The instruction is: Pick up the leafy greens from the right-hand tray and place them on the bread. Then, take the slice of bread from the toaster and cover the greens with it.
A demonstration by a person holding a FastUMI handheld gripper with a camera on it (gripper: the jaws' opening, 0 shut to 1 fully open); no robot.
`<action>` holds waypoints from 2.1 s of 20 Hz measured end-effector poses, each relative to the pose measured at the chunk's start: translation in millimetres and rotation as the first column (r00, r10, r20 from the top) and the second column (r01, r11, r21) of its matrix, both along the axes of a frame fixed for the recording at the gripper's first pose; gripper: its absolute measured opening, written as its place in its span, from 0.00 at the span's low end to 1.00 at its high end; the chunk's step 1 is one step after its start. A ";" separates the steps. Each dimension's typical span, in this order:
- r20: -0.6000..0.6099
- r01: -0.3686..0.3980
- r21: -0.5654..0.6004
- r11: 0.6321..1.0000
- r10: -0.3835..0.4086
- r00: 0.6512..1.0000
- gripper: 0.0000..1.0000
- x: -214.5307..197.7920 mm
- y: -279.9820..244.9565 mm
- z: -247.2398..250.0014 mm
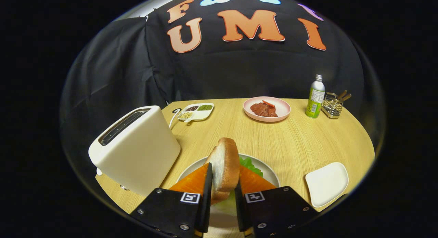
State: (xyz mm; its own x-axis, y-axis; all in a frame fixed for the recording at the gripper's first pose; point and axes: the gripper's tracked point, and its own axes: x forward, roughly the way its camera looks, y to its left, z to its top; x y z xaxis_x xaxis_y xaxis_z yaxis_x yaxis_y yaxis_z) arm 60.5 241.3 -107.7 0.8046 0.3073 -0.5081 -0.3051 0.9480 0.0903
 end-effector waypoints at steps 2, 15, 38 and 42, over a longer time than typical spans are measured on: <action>-0.014 0.018 0.007 1.000 -0.018 1.000 0.44 1.7 -7.3 -2.2; -0.020 0.110 0.011 0.994 -0.110 0.994 0.94 15.2 -54.6 -1.7; 0.410 0.272 -0.031 0.962 -0.236 0.881 0.98 -30.6 -245.2 174.0; 0.477 0.289 -0.018 0.957 -0.246 0.844 0.97 -44.6 -265.6 191.0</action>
State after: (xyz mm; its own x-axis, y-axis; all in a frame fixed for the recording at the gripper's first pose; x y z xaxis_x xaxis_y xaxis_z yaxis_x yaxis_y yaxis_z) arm 15.8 -24.3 83.4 0.9975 0.0182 -0.0681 -0.0238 0.9962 -0.0835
